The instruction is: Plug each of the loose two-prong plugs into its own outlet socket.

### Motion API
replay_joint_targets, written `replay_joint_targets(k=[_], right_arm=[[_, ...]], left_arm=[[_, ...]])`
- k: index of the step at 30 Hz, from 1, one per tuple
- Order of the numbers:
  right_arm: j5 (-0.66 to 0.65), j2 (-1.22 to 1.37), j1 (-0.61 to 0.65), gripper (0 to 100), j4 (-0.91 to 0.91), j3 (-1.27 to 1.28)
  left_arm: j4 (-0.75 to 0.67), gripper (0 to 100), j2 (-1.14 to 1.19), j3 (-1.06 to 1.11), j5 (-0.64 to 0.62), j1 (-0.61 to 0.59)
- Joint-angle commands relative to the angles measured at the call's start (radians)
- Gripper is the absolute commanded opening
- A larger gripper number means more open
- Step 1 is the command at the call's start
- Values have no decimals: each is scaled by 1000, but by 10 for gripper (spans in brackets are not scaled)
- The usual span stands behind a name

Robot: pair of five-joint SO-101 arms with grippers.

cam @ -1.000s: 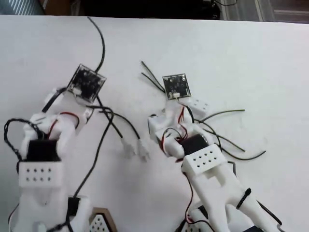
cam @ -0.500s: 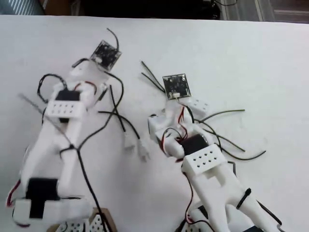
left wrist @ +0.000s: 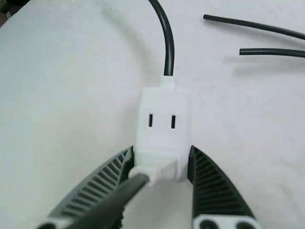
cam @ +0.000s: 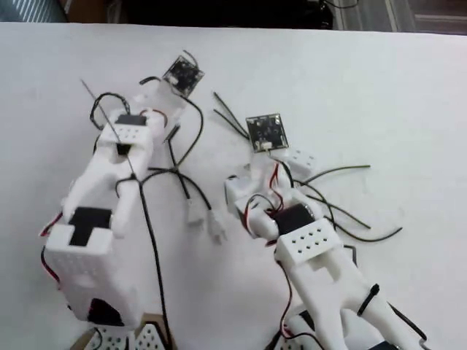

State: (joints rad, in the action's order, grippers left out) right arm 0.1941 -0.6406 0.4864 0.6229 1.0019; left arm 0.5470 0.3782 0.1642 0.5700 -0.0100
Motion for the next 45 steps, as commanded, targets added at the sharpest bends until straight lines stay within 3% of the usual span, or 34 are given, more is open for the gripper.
replay_joint_targets(k=[1, 5, 16, 20, 26, 34, 39, 45], right_arm=[[-2, -25, -10, 230, -21, -6], [-2, -25, -7, 230, -21, -6], [-2, -25, -2, 230, -8, -5], [-35, -30, 15, 230, 88, -48], [-86, -25, 102, 230, 263, -127], [-101, -24, 288, 229, 277, -132], [-98, 15, 371, 229, 335, -201], [-92, 226, 420, 229, 357, -350]], left_arm=[[-15, 181, 8, -80, -106, 5], [60, 320, -33, -94, -193, -13], [396, 323, -352, -100, -227, -54], [496, 321, -498, -37, -226, -74], [485, 321, -785, 226, -229, -101], [474, 321, -1176, 565, -287, -266], [479, 321, -1297, 733, -353, -355], [473, 321, -1380, 884, -393, -380]])
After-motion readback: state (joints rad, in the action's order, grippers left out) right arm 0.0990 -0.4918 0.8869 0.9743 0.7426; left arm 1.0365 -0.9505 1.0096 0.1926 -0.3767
